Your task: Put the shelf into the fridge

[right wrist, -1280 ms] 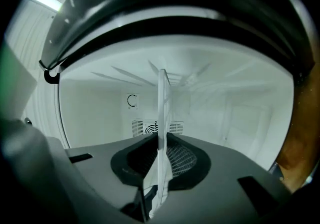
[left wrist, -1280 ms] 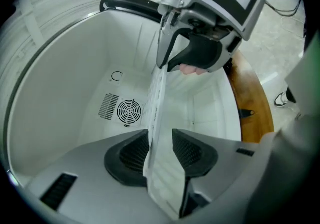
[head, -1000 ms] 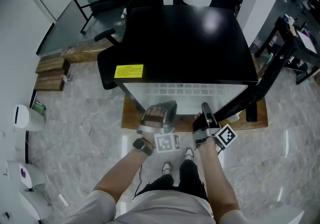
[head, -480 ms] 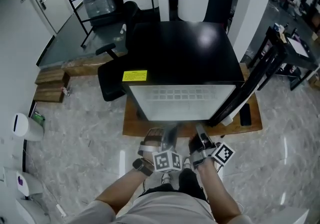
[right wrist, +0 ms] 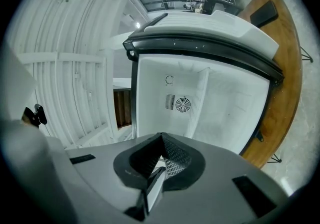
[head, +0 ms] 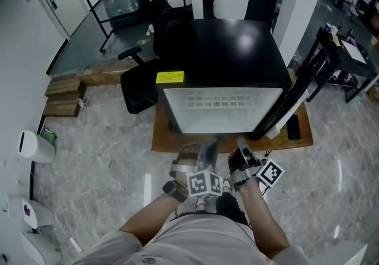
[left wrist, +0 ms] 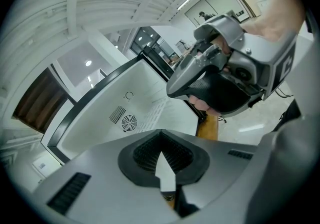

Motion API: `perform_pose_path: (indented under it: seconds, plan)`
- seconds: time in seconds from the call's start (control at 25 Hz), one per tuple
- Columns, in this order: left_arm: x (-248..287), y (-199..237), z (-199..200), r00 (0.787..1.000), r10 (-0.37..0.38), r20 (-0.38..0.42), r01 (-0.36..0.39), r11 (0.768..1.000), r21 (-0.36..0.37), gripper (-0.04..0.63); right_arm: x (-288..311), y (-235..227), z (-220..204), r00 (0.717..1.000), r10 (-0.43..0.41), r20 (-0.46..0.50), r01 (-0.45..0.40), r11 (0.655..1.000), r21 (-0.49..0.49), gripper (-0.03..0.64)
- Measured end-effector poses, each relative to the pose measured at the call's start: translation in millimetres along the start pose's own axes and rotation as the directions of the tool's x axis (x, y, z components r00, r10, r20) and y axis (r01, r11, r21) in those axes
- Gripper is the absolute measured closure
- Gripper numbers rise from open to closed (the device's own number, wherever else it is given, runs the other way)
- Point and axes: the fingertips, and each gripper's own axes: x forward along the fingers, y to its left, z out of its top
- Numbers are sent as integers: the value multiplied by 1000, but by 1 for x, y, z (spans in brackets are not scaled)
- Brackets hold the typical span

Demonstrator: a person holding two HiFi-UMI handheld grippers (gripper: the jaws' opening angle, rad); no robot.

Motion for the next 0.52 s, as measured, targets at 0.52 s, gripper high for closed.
perform_pose_path:
  seconds: [0.52]
  plan:
    - [-8,4,2,1000,10,10,-10,1000,8,591,-1,4,-8,1000,0,5,0,1000,5,597]
